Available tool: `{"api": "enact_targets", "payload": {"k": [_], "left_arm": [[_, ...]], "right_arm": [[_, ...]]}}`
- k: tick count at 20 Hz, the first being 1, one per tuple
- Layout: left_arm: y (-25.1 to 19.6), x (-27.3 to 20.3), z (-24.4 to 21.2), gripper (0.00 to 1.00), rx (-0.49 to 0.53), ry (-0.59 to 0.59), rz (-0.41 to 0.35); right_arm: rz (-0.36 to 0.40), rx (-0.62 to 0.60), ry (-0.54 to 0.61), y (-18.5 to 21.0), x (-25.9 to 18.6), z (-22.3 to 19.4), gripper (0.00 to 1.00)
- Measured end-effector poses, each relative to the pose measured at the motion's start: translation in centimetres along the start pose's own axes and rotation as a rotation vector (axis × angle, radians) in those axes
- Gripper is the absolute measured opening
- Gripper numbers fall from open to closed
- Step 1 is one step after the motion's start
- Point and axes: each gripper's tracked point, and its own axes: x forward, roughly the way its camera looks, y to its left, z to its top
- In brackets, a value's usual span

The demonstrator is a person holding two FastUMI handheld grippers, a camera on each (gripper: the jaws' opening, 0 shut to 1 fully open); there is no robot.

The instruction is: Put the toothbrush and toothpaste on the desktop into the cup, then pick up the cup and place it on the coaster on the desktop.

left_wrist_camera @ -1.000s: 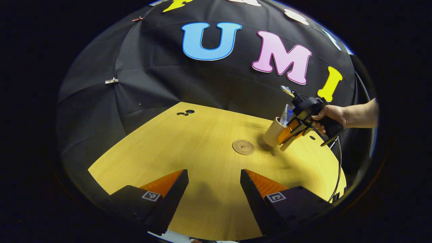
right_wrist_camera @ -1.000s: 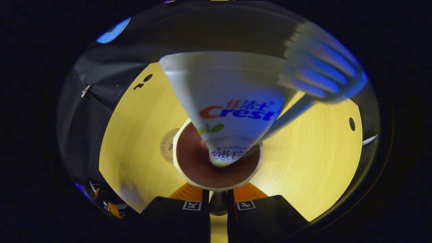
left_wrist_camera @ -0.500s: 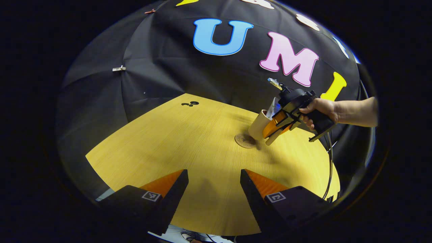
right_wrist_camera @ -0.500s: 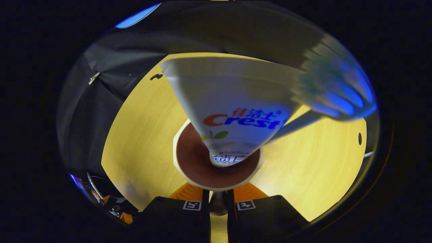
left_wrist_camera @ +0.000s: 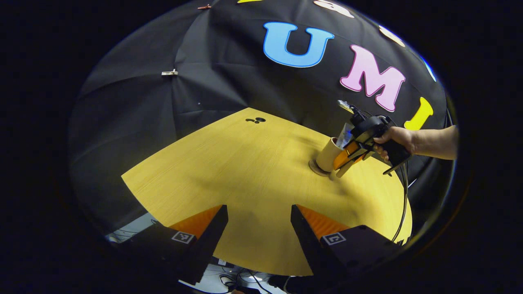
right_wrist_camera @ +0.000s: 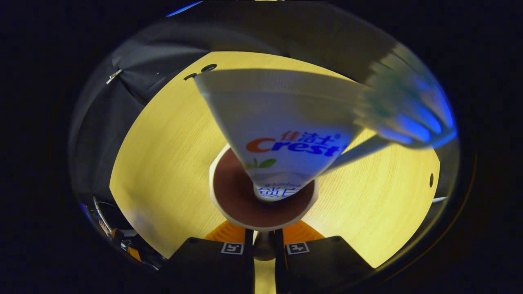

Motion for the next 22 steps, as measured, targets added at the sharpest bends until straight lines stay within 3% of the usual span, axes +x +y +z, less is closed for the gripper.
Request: {"api": "enact_targets", "payload": {"k": [5,7,8,12,13,16,18,19,21,22], "left_arm": [[0.6,-1.2,-0.7,0.98,-0.050,0.017,0.015],[1.2,-1.3,-0.8,0.98,-0.064,0.029,0.034],[1.3,-1.4,-0.7,0.98,-0.077,0.030,0.036],[1.7,-2.0,-0.6,0.98,-0.088,0.025,0.039],[1.8,-2.1,-0.6,0.98,-0.083,0.026,0.039],[1.7,-2.6,0.0,0.98,-0.065,0.021,0.031],[1.2,-3.1,0.4,0.98,-0.055,0.016,0.015],[0.9,-3.3,0.7,0.98,-0.051,0.013,0.003],[0.1,-3.8,1.1,0.98,-0.034,0.008,-0.020],[-0.4,-4.0,1.5,0.98,-0.026,0.004,-0.033]], "right_arm": [[-0.009,0.001,0.023,0.1,-0.1,-0.4,0.23],[-0.023,-0.004,0.031,0.2,-0.4,-0.6,0.17],[-0.029,-0.018,0.035,0.2,-0.2,-0.7,0.23],[-0.027,-0.016,0.013,0.5,-0.9,-0.1,0.31],[-0.014,-0.002,0.006,0.8,-1.3,0.0,0.27],[-0.008,0.004,-0.042,0.8,-3.3,0.9,0.65],[0.006,0.018,-0.075,1.1,-5.0,0.9,0.73],[0.012,0.027,-0.096,1.3,-6.3,0.9,0.71],[0.003,0.030,-0.153,1.1,-8.8,1.1,0.99],[0.002,0.030,-0.180,1.2,-10.3,1.0,1.00]]}}
